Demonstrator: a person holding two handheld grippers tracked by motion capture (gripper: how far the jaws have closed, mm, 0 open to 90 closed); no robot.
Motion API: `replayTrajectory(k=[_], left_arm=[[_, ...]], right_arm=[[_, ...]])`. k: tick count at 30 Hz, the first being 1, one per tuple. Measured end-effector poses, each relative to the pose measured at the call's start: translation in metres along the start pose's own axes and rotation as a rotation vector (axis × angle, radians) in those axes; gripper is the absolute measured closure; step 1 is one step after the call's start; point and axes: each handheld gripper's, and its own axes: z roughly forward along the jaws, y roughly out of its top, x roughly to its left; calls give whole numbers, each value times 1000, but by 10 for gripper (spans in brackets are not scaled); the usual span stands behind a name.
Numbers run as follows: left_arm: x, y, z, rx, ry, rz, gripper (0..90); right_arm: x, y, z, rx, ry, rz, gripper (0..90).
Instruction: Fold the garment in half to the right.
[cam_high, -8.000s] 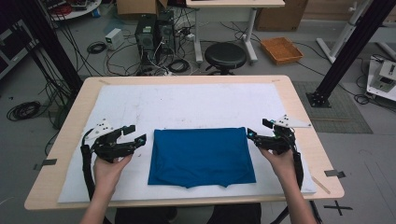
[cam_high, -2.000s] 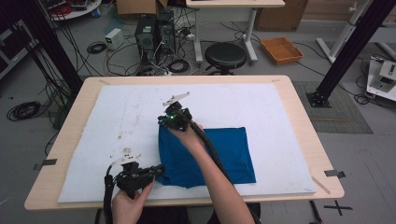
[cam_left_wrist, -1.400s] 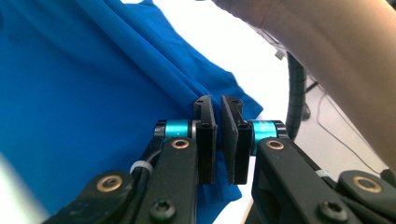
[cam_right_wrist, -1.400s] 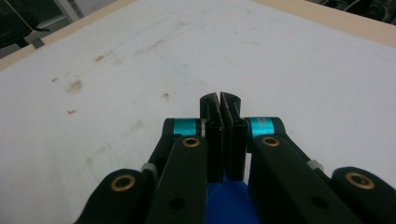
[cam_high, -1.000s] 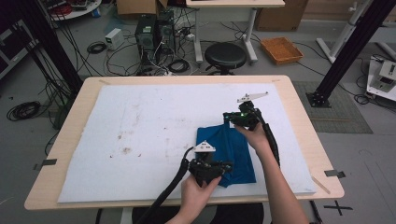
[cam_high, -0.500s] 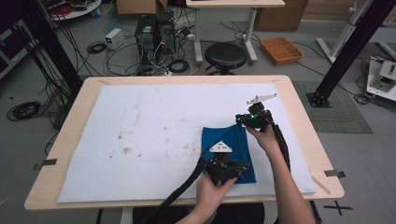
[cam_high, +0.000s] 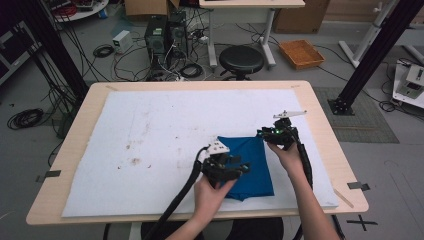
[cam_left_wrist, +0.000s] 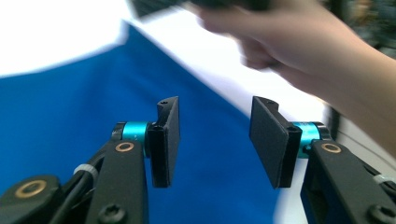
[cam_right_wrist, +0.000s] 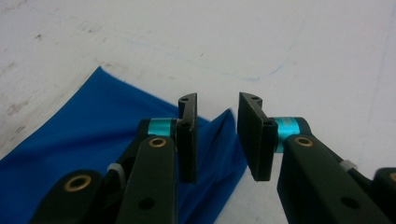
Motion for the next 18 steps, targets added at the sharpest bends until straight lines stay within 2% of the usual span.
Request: replayTrajectory(k=[2, 5, 8, 14, 16, 18], left_arm=[[17, 6, -5, -15, 48, -29, 529], [38, 12, -11, -27, 113, -54, 529], [51, 15, -16, -35, 162, -69, 530], [59, 16, -23, -50, 206, -62, 531], [60, 16, -25, -56, 211, -56, 531], [61, 17, -29, -66, 215, -56, 531]], right_arm=[[4, -5, 4, 19, 2, -1, 717], [8, -11, 7, 43, -12, -21, 865], [6, -16, 4, 37, -34, -11, 882], [2, -22, -2, 8, -66, -3, 877], [1, -24, -3, -2, -87, 3, 845], [0, -26, -6, -12, -100, 19, 770]])
